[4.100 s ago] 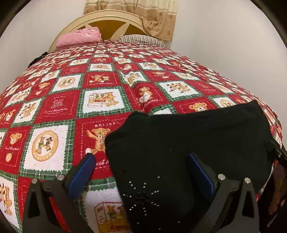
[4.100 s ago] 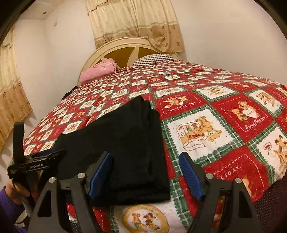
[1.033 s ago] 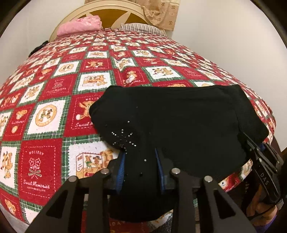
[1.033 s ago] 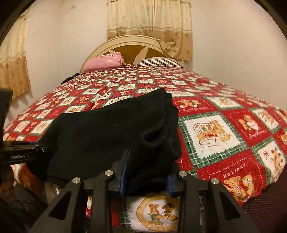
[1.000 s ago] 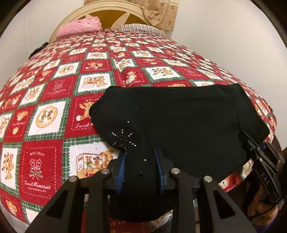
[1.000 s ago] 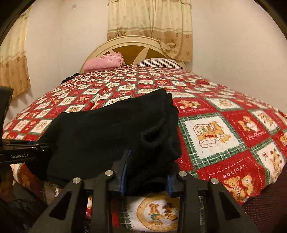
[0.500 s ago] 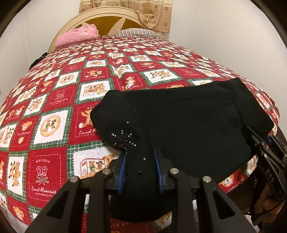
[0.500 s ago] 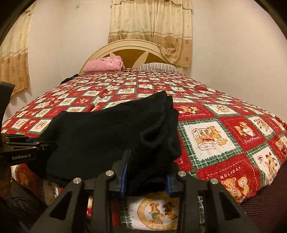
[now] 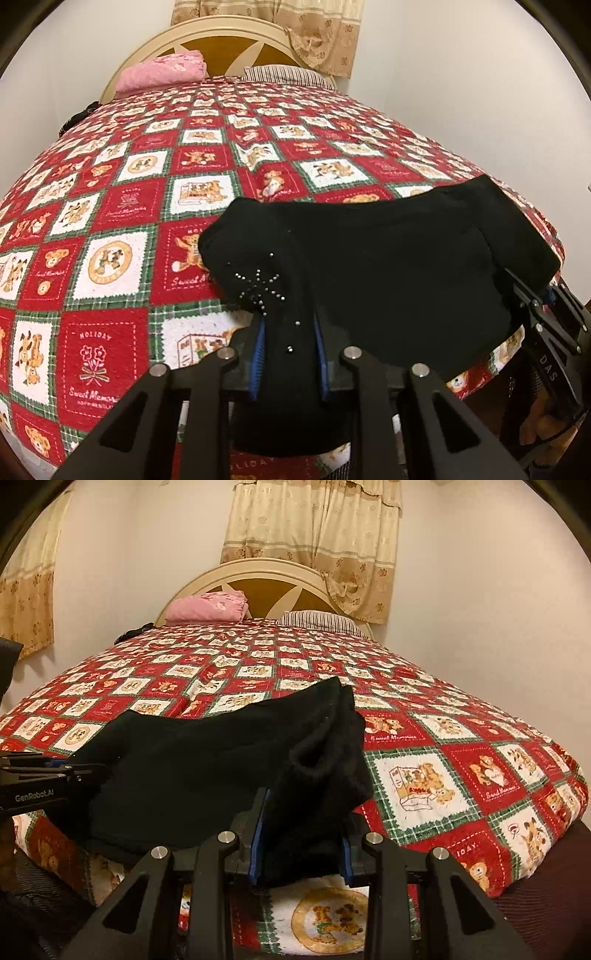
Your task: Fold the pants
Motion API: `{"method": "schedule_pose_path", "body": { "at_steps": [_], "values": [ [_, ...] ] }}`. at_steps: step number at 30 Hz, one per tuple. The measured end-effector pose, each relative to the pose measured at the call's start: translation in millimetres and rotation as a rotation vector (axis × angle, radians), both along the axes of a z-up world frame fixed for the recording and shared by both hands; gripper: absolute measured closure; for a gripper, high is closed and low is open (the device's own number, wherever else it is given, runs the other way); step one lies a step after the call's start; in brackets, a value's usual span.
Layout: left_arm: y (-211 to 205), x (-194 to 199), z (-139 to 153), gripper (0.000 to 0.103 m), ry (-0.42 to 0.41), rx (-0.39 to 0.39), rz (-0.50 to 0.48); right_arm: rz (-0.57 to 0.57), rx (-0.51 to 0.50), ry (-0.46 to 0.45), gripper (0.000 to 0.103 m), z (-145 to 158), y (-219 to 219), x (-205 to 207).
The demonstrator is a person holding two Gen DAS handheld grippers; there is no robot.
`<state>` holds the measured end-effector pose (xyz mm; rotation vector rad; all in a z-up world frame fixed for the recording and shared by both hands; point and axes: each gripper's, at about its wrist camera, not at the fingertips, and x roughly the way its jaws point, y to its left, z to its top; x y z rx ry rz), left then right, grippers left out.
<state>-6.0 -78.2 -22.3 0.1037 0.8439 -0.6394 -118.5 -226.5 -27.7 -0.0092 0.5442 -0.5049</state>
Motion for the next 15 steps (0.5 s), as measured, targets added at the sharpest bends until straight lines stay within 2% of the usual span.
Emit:
{"method": "schedule_pose_path", "body": {
  "at_steps": [11,15],
  "values": [
    [-0.7,-0.8,-2.3,0.082,-0.021,0.019,-0.006,-0.002,-0.034,0.005,0.07,10.2,12.0,3.9],
    [0.7,-1.2,1.7,0.084,-0.024,0.002,-0.006,-0.007,-0.027,0.005,0.07,10.7,11.1,3.9]
  ]
}}
